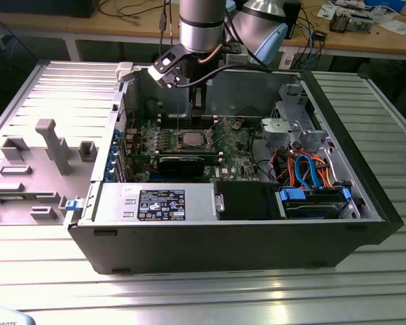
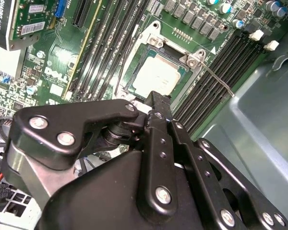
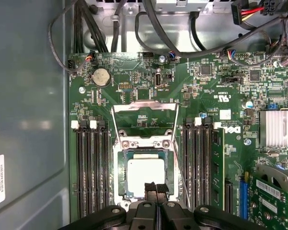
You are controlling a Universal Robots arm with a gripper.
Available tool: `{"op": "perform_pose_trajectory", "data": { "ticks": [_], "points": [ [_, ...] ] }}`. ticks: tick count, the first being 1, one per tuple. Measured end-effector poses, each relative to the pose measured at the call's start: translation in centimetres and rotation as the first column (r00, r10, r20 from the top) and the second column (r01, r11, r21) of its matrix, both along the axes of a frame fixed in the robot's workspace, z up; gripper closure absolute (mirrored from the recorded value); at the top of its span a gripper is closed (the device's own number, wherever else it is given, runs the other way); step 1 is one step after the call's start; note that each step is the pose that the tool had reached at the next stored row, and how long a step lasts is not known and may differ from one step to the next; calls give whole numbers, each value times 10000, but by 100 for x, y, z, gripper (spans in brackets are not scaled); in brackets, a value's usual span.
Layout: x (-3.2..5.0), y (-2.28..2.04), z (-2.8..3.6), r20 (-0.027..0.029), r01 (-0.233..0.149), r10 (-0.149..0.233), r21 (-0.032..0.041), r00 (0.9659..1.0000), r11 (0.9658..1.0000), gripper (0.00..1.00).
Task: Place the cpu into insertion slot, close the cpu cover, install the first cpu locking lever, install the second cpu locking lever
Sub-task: 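Close the cpu cover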
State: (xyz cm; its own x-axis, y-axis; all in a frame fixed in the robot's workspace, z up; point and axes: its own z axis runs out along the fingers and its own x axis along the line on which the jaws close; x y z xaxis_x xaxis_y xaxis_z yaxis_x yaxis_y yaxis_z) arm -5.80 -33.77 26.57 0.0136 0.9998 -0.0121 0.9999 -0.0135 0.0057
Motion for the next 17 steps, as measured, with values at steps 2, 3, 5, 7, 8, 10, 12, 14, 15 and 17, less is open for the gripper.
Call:
{"op": "perform_pose_trajectory", "data": {
  "ticks": [2,3,5,7,8,10,12,14,15,17],
  "points": [
    [1,0,27,-6,-1,1,-1,10000,10000,89],
    [0,0,47,-10,-1,1,-2,10000,10000,89],
    [1,0,62,-12,-1,1,-3,10000,10000,89],
    [1,0,111,-22,-1,1,-3,10000,10000,89],
    [1,0,122,-23,-1,1,-3,10000,10000,89],
    [1,0,135,-23,-1,1,-2,10000,10000,89],
    [1,0,155,-24,-1,1,-3,10000,10000,89],
    [1,0,163,-23,-1,1,-1,10000,10000,89],
    [1,0,163,-22,-1,1,-1,10000,10000,89],
    [1,0,164,-24,-2,2,-2,10000,10000,89]
  ]
}}
